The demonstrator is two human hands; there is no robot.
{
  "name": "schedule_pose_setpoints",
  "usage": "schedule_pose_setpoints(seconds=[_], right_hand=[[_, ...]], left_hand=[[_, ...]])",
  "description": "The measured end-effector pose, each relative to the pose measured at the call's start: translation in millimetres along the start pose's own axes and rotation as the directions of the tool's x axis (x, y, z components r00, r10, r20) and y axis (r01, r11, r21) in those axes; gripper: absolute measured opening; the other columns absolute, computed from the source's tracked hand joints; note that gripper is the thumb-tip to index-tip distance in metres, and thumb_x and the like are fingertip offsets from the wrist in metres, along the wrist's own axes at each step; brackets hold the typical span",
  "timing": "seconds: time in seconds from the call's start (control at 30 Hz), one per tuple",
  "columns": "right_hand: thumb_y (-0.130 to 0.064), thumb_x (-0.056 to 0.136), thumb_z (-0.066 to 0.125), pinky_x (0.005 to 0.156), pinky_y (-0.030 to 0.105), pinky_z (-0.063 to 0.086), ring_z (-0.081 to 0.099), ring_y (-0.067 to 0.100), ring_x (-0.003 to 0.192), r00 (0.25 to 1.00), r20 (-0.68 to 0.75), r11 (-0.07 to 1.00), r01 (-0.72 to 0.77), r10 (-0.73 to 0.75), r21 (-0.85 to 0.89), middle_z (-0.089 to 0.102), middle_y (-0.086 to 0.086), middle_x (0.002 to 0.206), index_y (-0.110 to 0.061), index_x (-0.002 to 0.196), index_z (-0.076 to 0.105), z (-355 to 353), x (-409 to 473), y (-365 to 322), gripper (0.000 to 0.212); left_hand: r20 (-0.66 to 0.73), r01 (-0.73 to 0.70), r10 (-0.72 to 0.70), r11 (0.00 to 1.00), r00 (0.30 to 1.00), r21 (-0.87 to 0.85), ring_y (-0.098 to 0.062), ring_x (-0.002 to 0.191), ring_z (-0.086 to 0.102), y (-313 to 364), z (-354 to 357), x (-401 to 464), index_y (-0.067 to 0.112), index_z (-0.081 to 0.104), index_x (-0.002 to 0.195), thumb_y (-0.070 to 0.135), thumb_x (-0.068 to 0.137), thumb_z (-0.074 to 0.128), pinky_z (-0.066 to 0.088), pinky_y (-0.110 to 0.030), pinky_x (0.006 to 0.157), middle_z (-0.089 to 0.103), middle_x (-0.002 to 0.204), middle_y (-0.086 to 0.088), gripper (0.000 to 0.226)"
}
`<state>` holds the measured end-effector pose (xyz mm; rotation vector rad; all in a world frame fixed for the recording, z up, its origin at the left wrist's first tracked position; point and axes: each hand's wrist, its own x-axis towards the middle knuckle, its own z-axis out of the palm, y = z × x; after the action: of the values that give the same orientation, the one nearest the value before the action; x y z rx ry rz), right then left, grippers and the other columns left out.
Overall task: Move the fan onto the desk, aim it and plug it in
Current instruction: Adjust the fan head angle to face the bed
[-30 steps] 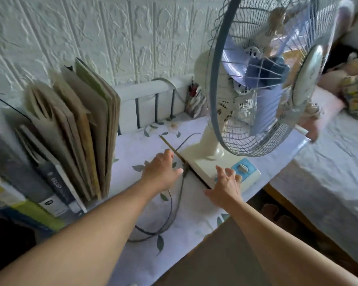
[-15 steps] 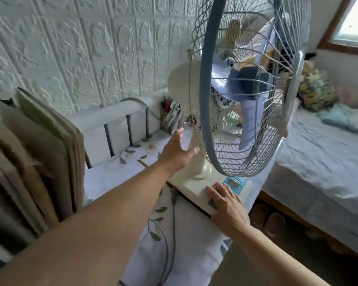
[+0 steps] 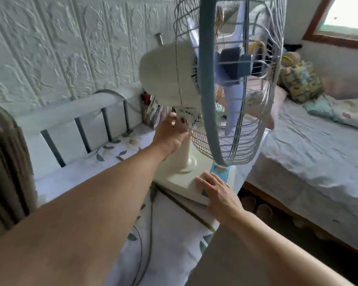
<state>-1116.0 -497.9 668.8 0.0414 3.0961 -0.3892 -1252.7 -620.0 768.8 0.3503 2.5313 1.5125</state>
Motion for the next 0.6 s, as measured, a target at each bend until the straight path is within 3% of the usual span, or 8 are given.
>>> schedule_pose_setpoints(seconds=[0.07, 0.17, 0.27, 0.33, 0.47, 0.6], right_hand=[[-0.012, 0.089, 0.051, 0.118, 0.034, 0.017, 0.016, 0.019, 0.145, 0.999, 0.029, 0.999, 0.037, -0.036, -0.025, 0.021, -0.003, 0.156, -0.029, 0.147, 0.028, -7, 5, 16, 0.065], [-0.007, 0.090, 0.048, 0.119, 0.041, 0.007, 0.009, 0.019, 0.146, 0.993, 0.080, 0.994, 0.091, -0.086, -0.061, 0.016, -0.007, 0.159, -0.033, 0.147, 0.026, -12, 14, 38, 0.067], [-0.002, 0.092, 0.047, 0.118, 0.046, 0.000, 0.004, 0.023, 0.148, 0.989, 0.100, 0.988, 0.118, -0.108, -0.097, 0.014, -0.010, 0.160, -0.036, 0.148, 0.023, -20, 28, 58, 0.070], [0.003, 0.089, 0.046, 0.118, 0.047, 0.000, 0.004, 0.023, 0.149, 0.984, 0.115, 0.981, 0.152, -0.138, -0.118, 0.014, -0.012, 0.160, -0.036, 0.148, 0.023, -24, 38, 68, 0.074], [0.003, 0.083, 0.054, 0.118, 0.046, -0.002, 0.000, 0.021, 0.149, 0.969, 0.127, 0.955, 0.232, -0.211, -0.185, 0.010, -0.014, 0.160, -0.036, 0.148, 0.021, -33, 56, 92, 0.083], [0.008, 0.088, 0.037, 0.117, 0.042, -0.008, -0.004, 0.021, 0.149, 0.956, 0.106, 0.919, 0.292, -0.273, -0.266, 0.011, -0.014, 0.160, -0.039, 0.147, 0.022, -42, 73, 111, 0.077]], left_hand=[[-0.026, -0.044, 0.043, 0.997, 0.999, -0.062, -0.025, 0.101, 0.055, 1, 4, 2, 0.007, 0.041, 0.129, 0.001, 0.080, 0.063, 0.047, -0.037, 0.093, 0.055, 0.114, -0.008, 0.054], [-0.105, -0.058, 0.049, 0.995, 0.993, -0.082, -0.028, 0.106, 0.061, 0, 10, 6, 0.014, 0.046, 0.118, 0.015, 0.073, 0.074, 0.049, -0.036, 0.087, 0.062, 0.117, -0.009, 0.053], [-0.181, -0.011, 0.009, 1.000, 0.983, -0.008, -0.028, 0.103, 0.063, -1, 17, 6, 0.023, 0.041, 0.099, 0.032, 0.065, 0.081, 0.051, -0.042, 0.089, 0.065, 0.113, -0.004, 0.054], [-0.238, 0.039, -0.033, 0.999, 0.971, 0.019, -0.027, 0.101, 0.063, 2, 21, 6, 0.024, 0.040, 0.095, 0.038, 0.062, 0.080, 0.051, -0.039, 0.087, 0.065, 0.108, -0.001, 0.054], [-0.379, 0.103, -0.065, 0.991, 0.923, 0.081, -0.027, 0.103, 0.063, 12, 37, 3, 0.022, 0.052, 0.092, 0.042, 0.058, 0.082, 0.042, -0.028, 0.074, 0.068, 0.107, -0.002, 0.050], [-0.507, 0.187, -0.101, 0.975, 0.856, 0.121, -0.025, 0.102, 0.065, 18, 56, 1, 0.021, 0.065, 0.099, 0.052, 0.055, 0.080, 0.042, -0.028, 0.071, 0.070, 0.107, -0.001, 0.057]])
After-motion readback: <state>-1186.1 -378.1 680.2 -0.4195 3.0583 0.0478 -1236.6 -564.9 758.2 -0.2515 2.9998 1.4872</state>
